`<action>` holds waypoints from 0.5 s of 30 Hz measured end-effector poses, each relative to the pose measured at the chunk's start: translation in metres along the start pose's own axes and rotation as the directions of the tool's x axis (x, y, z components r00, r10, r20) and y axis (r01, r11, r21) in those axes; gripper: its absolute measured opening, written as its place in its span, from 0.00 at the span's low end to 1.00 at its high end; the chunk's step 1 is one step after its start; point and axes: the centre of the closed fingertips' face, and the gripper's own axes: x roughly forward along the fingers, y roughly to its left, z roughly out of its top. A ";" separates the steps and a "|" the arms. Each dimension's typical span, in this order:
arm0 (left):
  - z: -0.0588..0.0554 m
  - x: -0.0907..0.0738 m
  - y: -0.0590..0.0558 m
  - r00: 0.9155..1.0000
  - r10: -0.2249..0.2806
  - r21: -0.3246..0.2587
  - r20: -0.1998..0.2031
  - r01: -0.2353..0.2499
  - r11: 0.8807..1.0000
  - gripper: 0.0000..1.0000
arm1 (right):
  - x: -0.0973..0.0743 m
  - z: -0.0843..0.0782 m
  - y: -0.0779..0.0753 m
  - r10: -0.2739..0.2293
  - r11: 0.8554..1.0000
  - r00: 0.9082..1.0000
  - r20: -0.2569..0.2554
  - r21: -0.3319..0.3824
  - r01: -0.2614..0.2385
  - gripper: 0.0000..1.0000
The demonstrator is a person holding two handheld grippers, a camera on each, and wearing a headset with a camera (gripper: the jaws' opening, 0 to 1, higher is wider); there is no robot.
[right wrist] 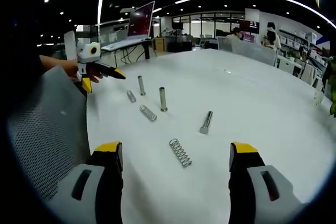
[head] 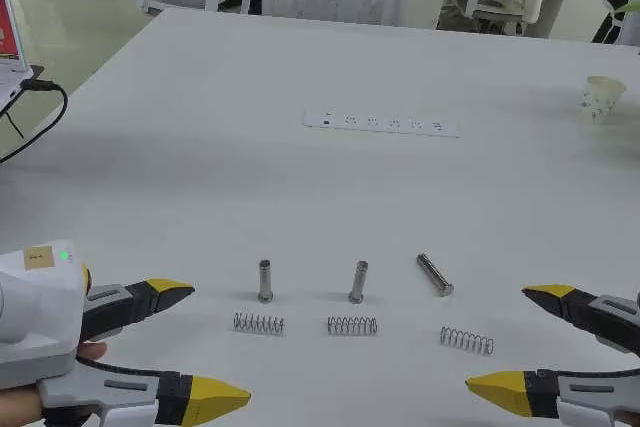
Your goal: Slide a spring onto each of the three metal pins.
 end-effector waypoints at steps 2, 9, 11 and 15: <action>0.000 0.000 0.000 1.000 0.000 -0.001 -0.002 0.000 1.000 0.81 | 0.000 0.000 0.000 0.001 1.000 1.000 -0.001 0.000 -0.001 0.83; 0.000 0.000 0.000 1.000 0.002 -0.002 0.001 -0.002 1.000 0.80 | 0.001 -0.001 -0.001 0.003 1.000 1.000 -0.004 0.000 -0.003 0.83; 0.001 0.000 -0.001 1.000 0.001 -0.002 0.002 -0.001 1.000 0.80 | 0.001 -0.001 -0.001 0.002 1.000 1.000 -0.003 0.001 -0.002 0.83; 0.000 0.000 -0.001 1.000 0.000 -0.002 0.000 0.000 1.000 0.80 | 0.001 -0.001 -0.001 0.004 1.000 1.000 -0.006 0.002 -0.004 0.82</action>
